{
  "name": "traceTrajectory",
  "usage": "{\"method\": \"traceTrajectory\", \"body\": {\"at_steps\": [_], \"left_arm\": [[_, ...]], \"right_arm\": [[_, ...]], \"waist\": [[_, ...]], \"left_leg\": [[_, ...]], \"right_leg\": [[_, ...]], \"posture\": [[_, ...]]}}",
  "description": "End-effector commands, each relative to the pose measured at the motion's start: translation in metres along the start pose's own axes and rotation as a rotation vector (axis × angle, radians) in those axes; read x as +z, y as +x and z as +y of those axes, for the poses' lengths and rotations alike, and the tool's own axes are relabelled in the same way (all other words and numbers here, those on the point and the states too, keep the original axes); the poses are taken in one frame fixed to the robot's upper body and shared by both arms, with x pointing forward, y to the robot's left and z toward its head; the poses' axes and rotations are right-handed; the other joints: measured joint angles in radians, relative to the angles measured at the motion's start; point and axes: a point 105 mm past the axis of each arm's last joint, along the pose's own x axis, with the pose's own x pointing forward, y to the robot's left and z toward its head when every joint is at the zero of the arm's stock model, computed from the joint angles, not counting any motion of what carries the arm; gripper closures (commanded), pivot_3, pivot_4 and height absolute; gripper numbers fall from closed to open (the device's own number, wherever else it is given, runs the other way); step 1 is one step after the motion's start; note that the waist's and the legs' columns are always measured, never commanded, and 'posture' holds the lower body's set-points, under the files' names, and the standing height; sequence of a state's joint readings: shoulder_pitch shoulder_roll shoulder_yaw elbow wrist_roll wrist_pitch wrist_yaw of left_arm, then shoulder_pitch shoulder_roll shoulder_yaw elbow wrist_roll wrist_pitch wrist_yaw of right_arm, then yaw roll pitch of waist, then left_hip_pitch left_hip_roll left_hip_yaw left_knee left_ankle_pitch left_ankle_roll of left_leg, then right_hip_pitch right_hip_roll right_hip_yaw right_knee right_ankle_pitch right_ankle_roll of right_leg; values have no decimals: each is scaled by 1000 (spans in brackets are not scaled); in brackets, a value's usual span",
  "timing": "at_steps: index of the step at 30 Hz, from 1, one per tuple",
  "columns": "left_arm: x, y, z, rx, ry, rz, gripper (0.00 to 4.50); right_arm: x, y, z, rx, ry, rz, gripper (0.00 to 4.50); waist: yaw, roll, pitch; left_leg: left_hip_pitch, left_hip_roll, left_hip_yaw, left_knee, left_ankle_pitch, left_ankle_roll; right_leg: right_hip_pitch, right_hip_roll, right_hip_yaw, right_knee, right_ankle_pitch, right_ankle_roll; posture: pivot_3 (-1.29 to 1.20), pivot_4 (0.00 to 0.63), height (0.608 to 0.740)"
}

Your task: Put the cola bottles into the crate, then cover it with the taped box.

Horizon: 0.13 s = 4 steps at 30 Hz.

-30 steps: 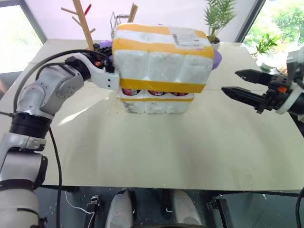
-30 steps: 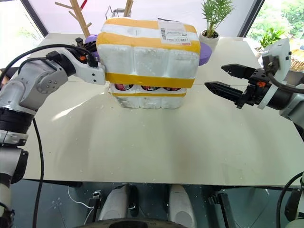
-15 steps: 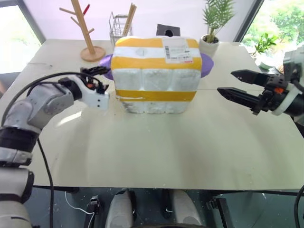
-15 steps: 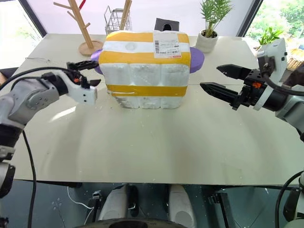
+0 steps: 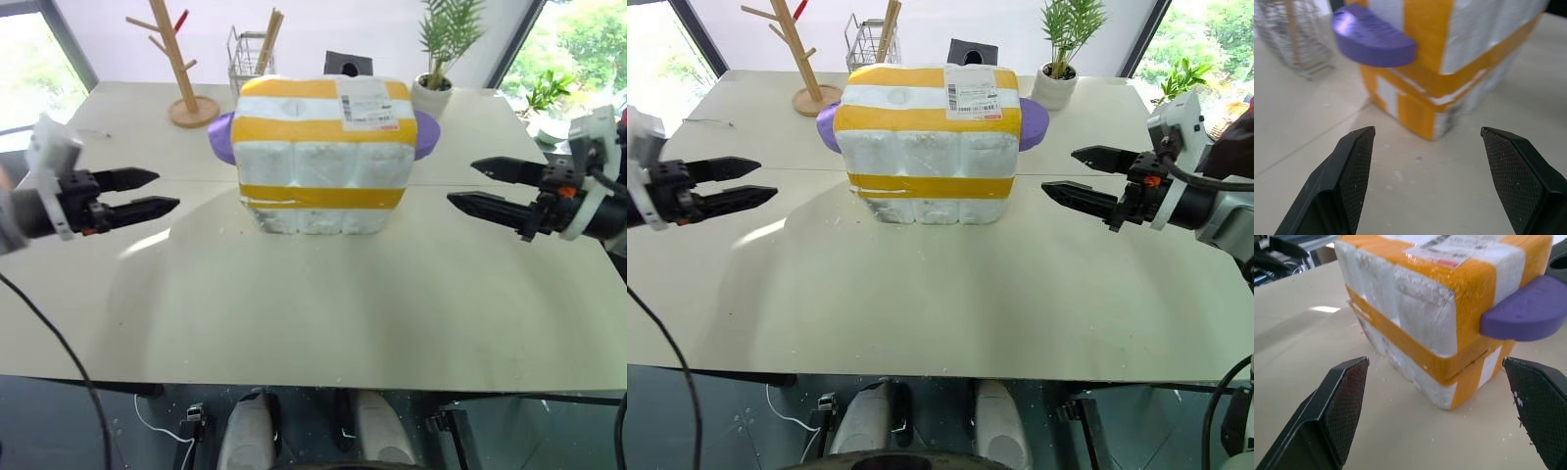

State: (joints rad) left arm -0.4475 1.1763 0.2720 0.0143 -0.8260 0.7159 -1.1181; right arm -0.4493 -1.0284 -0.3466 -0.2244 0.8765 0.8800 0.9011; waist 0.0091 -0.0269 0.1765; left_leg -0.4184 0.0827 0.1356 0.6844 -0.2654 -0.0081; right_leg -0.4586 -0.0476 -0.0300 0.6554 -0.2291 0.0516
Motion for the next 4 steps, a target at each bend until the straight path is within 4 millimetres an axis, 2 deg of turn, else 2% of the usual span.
{"method": "traceTrajectory", "body": {"at_steps": [1, 4], "left_arm": [[16, -9, -4, -44, 33, -1, 882], [16, -7, -4, -52, 85, 42, 882]], "right_arm": [[14, -3, 2, 38, -70, -13, 0], [15, -1, 0, 59, -82, -9, 0]], "waist": [[0, 0, 0], [-1, 0, 0]], "left_leg": [[1, 0, 0, -1, 0, 0], [1, 0, 0, -1, 0, 0]], "right_leg": [[0, 0, 0, 0, 0, 0], [1, 1, 0, 0, 0, 0]], "posture": [[0, 150, 740], [0, 150, 740]]}}
